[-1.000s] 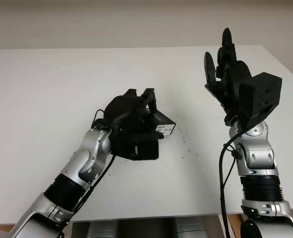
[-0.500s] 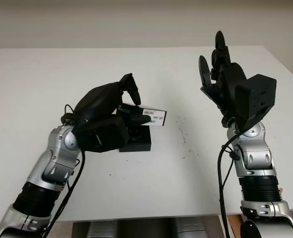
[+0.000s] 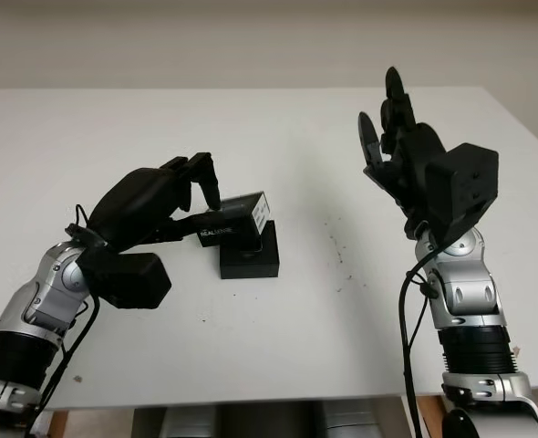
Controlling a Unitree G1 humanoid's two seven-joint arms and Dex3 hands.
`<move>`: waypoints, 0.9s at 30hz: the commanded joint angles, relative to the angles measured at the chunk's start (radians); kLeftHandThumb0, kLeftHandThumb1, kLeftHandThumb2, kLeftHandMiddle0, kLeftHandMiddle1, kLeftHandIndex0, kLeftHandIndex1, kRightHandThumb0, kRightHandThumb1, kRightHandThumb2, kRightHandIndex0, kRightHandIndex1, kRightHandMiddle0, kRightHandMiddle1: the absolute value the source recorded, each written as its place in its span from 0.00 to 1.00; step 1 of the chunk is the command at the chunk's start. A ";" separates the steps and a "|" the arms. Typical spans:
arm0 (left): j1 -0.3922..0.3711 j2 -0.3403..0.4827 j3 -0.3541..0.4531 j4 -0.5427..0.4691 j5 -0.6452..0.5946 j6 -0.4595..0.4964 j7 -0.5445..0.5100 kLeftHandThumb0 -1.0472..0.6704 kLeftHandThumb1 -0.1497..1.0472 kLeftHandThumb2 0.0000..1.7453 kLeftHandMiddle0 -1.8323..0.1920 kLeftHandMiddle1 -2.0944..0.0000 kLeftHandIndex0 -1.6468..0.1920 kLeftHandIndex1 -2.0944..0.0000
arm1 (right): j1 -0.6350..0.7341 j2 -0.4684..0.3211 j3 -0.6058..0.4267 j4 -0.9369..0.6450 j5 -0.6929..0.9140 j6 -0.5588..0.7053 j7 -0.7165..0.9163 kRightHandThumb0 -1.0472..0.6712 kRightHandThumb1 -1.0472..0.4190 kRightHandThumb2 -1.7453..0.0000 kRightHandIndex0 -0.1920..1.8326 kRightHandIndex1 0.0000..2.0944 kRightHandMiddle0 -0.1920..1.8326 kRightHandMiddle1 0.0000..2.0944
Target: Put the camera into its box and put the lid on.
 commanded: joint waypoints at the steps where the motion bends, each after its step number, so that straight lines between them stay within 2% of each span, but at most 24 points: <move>1: -0.045 0.002 -0.012 0.035 0.015 -0.035 0.027 0.40 1.00 0.19 0.87 0.02 0.88 0.12 | 0.006 -0.010 -0.003 -0.008 0.000 -0.008 0.001 0.22 0.00 0.65 0.01 0.03 0.01 0.03; 7: -0.058 -0.001 -0.030 0.073 0.050 -0.057 0.050 0.41 1.00 0.15 0.85 0.17 0.84 0.28 | 0.006 -0.011 -0.011 -0.006 0.005 -0.010 0.004 0.22 0.00 0.65 0.01 0.03 0.01 0.03; 11: -0.051 -0.005 -0.034 0.059 0.064 -0.047 0.065 0.40 1.00 0.15 0.83 0.20 0.82 0.33 | 0.001 -0.013 -0.011 -0.001 0.001 -0.008 0.000 0.23 0.00 0.65 0.01 0.03 0.01 0.03; 14: -0.045 -0.007 -0.030 0.028 0.060 -0.030 0.059 0.39 1.00 0.16 0.84 0.23 0.86 0.34 | 0.001 -0.012 -0.012 -0.002 0.001 -0.004 0.000 0.22 0.00 0.65 0.02 0.03 0.01 0.03; 17: -0.039 -0.005 -0.013 -0.045 0.029 0.040 0.010 0.31 1.00 0.16 0.96 0.27 0.97 0.38 | 0.002 -0.013 -0.009 -0.005 -0.003 -0.001 0.000 0.22 0.00 0.65 0.02 0.03 0.01 0.03; 19: -0.050 -0.004 0.014 -0.105 -0.050 0.124 -0.074 0.22 1.00 0.14 0.99 0.49 0.99 0.51 | 0.003 -0.012 -0.007 -0.008 -0.005 -0.002 -0.001 0.22 0.00 0.65 0.02 0.03 0.01 0.03; 20: -0.069 -0.003 0.031 -0.122 -0.109 0.165 -0.128 0.20 1.00 0.14 0.99 0.55 0.99 0.54 | 0.004 -0.012 -0.007 -0.007 -0.006 -0.004 -0.002 0.22 0.00 0.65 0.02 0.03 0.01 0.03; 21: -0.094 -0.002 0.049 -0.123 -0.178 0.197 -0.187 0.17 1.00 0.13 0.98 0.65 0.98 0.62 | 0.004 -0.012 -0.006 -0.009 -0.009 0.000 -0.005 0.23 0.00 0.65 0.02 0.03 0.01 0.03; 22: -0.120 0.000 0.064 -0.125 -0.242 0.234 -0.248 0.14 1.00 0.12 0.94 0.80 0.96 0.74 | 0.005 -0.013 -0.005 -0.011 -0.012 0.004 -0.006 0.22 0.00 0.65 0.02 0.03 0.01 0.03; 23: -0.147 0.005 0.077 -0.129 -0.298 0.280 -0.309 0.12 1.00 0.11 0.93 0.87 0.95 0.80 | 0.005 -0.014 -0.004 -0.012 -0.014 0.006 -0.007 0.22 0.00 0.65 0.02 0.03 0.01 0.03; 24: -0.174 0.011 0.088 -0.132 -0.350 0.327 -0.373 0.10 1.00 0.10 0.94 0.93 0.95 0.87 | 0.006 -0.013 -0.005 -0.015 -0.012 0.009 -0.006 0.22 0.00 0.65 0.02 0.03 0.01 0.03; 27: -0.244 0.034 0.107 -0.135 -0.441 0.455 -0.520 0.08 1.00 0.06 0.98 0.98 0.97 0.94 | 0.007 -0.013 -0.006 -0.023 -0.009 0.018 -0.003 0.22 0.00 0.65 0.01 0.03 0.01 0.02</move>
